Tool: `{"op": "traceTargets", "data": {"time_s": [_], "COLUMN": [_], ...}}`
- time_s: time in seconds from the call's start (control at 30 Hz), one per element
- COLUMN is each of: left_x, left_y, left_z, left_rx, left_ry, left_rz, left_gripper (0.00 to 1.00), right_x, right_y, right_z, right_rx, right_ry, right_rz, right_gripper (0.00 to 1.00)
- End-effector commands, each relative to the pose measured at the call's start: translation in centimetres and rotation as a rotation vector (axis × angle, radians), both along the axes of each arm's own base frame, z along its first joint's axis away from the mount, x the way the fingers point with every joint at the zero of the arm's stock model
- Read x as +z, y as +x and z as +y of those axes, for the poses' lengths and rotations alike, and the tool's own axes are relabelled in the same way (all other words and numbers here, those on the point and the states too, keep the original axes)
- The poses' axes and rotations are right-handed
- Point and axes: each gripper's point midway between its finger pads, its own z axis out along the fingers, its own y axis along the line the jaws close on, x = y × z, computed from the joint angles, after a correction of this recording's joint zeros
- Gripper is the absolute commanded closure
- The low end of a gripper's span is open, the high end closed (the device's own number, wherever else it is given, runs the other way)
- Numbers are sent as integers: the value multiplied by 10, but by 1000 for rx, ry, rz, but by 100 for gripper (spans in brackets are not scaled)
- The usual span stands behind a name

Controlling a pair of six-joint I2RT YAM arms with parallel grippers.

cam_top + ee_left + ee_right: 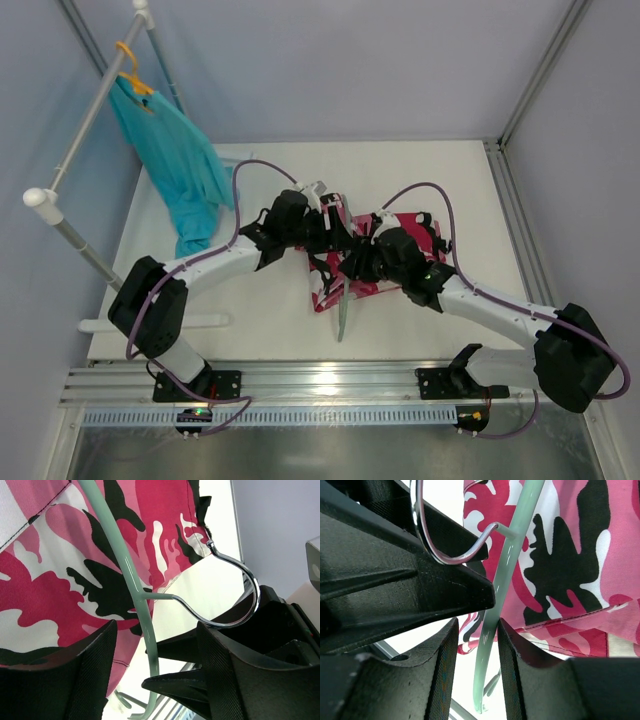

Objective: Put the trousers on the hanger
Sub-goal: Place trousers on hanger

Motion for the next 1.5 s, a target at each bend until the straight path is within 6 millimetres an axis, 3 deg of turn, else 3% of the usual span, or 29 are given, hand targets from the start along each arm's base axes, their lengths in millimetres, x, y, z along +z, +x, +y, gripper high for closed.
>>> {"op": "traceTargets", "data": {"time_s": [0.0, 0.27, 0.67, 0.83, 0.97, 1.13, 1.27, 1.3, 1.47], "left_x": [8, -21, -26, -33, -45, -49, -48, -50, -46], "left_y": [4, 10, 10, 9, 8, 11, 13, 11, 14], "left_z": [-5, 1, -13, -16, -11, -5, 5, 8, 8], "left_rx": [-20, 24, 6, 5, 19, 36, 73, 78, 96], "left_ry": [-29, 45, -27, -40, 7, 70, 120, 140, 139], "left_rz": [-49, -4, 24, 54, 93, 104, 106, 116, 118], "left_gripper": [35, 42, 46, 59, 80, 97, 100, 100, 100], "right_x": [25, 15, 6, 4, 4, 6, 7, 7, 3], "right_y": [12, 15, 13, 12, 8, 1, 7, 18, 52], "right_z": [12, 6, 18, 18, 11, -13, -31, -42, -53], "right_rx": [-21, -53, -24, -21, -26, -42, -16, -16, 17], "right_ry": [51, 16, 47, 44, 22, -71, -67, -29, 5], "right_rz": [-67, -62, -61, -60, -57, -71, -60, -34, -11], "right_gripper": [60, 60, 63, 63, 63, 51, 30, 29, 26]}}
